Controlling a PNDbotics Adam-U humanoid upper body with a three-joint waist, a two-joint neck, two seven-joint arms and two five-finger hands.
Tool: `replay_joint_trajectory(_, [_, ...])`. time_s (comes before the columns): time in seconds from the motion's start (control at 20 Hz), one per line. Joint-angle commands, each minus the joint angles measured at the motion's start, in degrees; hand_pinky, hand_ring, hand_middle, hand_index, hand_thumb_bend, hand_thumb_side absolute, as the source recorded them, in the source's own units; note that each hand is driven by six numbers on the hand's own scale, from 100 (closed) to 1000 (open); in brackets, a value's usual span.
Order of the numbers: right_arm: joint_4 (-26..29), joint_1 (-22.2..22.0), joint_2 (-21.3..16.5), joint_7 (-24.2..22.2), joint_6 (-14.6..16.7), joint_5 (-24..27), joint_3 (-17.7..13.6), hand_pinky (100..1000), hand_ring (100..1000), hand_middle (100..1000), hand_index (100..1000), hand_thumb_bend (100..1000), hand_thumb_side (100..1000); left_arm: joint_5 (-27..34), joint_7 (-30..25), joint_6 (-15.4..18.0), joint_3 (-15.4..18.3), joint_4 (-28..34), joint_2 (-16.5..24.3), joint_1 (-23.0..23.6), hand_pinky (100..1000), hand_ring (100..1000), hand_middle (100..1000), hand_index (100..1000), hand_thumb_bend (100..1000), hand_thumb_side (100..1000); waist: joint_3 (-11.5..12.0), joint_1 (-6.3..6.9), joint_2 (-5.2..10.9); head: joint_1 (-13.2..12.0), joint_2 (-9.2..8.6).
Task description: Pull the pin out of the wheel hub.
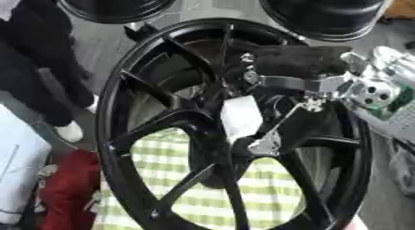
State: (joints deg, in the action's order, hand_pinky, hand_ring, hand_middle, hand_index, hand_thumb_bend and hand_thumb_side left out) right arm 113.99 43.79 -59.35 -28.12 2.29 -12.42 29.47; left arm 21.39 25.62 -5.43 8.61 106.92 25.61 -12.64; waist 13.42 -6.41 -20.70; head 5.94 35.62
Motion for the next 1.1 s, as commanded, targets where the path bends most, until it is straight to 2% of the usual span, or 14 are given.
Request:
replay_joint_trajectory(0.05, [0.6, 0.5, -1.4, -0.1, -0.6, -1.7, -1.1, 886, 780, 632, 813, 391, 316, 0.0, -0.2, -0.1, 0.1, 0.6, 0.6, -0.6, 541, 774, 775, 715, 156, 829, -0.1, 0.33, 0.79, -0.2, -0.78])
replay_joint_trajectory(0.4, [0.6, 0.2, -1.6, -0.9, -1.7, -4.3, -1.3, 879, 765, 612, 795, 404, 348, -0.3, -0.4, -0.2, 0.0, 0.6, 0.6, -0.6, 542, 774, 776, 715, 156, 829, 0.0, 0.27, 0.88, -0.3, -0.95])
replay_joint_trajectory(0.65, [0.6, -0.4, -1.8, -2.1, -2.3, -5.4, -1.7, 874, 751, 584, 772, 382, 354, -0.3, -0.5, -0.2, 0.0, 0.6, 0.5, -0.6, 543, 774, 776, 714, 156, 830, 0.1, 0.25, 0.83, -0.4, -1.03])
replay_joint_trajectory(0.8, [0.6, -0.4, -1.8, -1.8, -2.7, -4.9, -1.9, 862, 721, 522, 710, 334, 339, -0.3, -0.6, -0.3, -0.1, 0.5, 0.5, -0.7, 543, 775, 776, 714, 156, 831, 0.0, 0.30, 0.77, -0.5, -1.12])
replay_joint_trajectory(1.0, [0.6, -0.3, -1.8, -0.6, -3.2, -4.0, -2.1, 841, 654, 450, 610, 309, 320, -0.4, -0.7, -0.3, -0.1, 0.5, 0.5, -0.7, 544, 775, 777, 714, 156, 830, 0.0, 0.36, 0.71, -0.5, -1.28])
replay_joint_trajectory(1.05, [0.6, -0.4, -1.8, -0.4, -3.3, -3.8, -2.1, 841, 654, 450, 610, 309, 320, -0.4, -0.7, -0.3, -0.1, 0.5, 0.5, -0.7, 544, 775, 777, 714, 156, 830, 0.0, 0.37, 0.70, -0.5, -1.29])
replay_joint_trajectory(1.1, [0.6, -0.4, -1.8, -0.2, -3.4, -3.5, -2.1, 830, 611, 402, 549, 285, 295, -0.4, -0.7, -0.3, -0.1, 0.5, 0.5, -0.7, 544, 776, 777, 714, 155, 829, 0.0, 0.39, 0.71, -0.5, -1.26])
